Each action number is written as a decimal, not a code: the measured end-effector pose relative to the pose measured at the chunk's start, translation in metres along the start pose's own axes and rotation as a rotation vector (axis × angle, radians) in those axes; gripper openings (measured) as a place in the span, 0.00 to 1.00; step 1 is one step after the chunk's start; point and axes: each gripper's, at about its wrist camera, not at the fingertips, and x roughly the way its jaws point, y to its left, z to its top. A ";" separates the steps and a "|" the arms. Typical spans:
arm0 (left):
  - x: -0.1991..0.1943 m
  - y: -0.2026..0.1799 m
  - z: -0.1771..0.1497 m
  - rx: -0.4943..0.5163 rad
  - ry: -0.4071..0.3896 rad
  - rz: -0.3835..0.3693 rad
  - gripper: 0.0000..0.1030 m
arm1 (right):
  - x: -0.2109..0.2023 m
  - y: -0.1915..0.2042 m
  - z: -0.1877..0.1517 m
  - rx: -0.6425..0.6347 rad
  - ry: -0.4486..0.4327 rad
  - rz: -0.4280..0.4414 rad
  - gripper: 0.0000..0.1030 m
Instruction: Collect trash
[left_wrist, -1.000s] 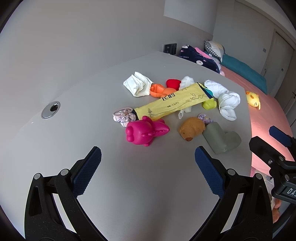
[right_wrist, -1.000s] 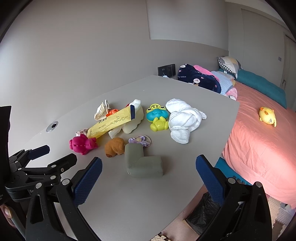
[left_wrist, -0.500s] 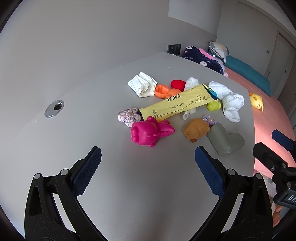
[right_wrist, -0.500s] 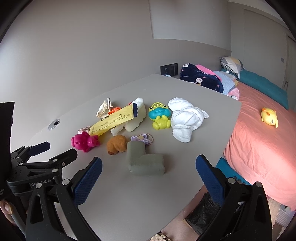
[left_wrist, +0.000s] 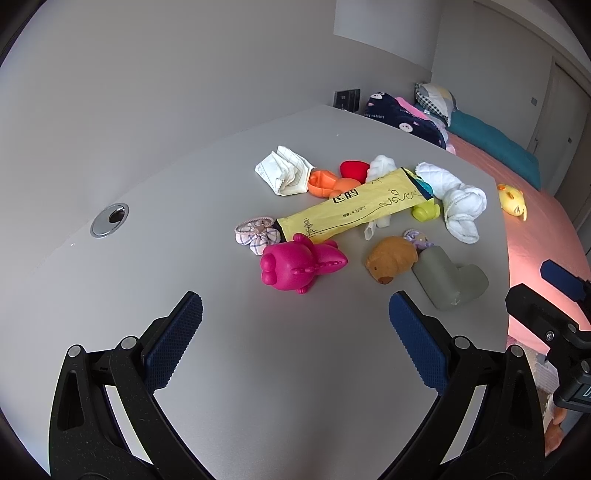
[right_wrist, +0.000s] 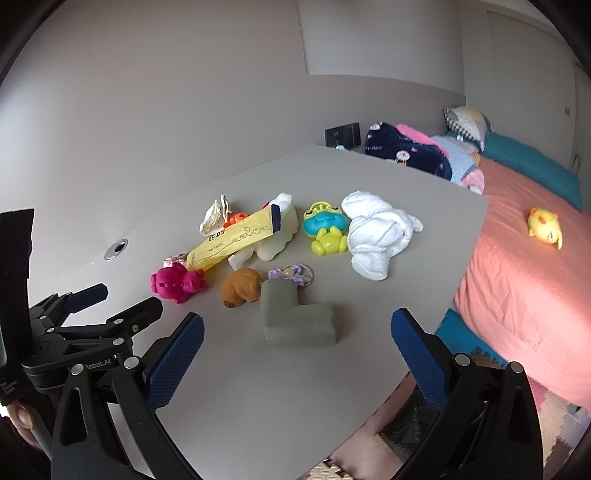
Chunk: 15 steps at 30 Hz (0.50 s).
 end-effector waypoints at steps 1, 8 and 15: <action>0.000 0.000 0.000 0.000 0.000 -0.001 0.95 | 0.000 0.000 0.000 -0.002 -0.002 -0.003 0.98; 0.000 0.000 0.000 0.005 0.002 -0.001 0.95 | -0.004 0.000 -0.002 -0.019 -0.016 -0.019 0.98; 0.001 -0.002 -0.001 0.010 0.003 0.000 0.95 | -0.004 -0.001 -0.003 -0.020 -0.012 -0.017 0.98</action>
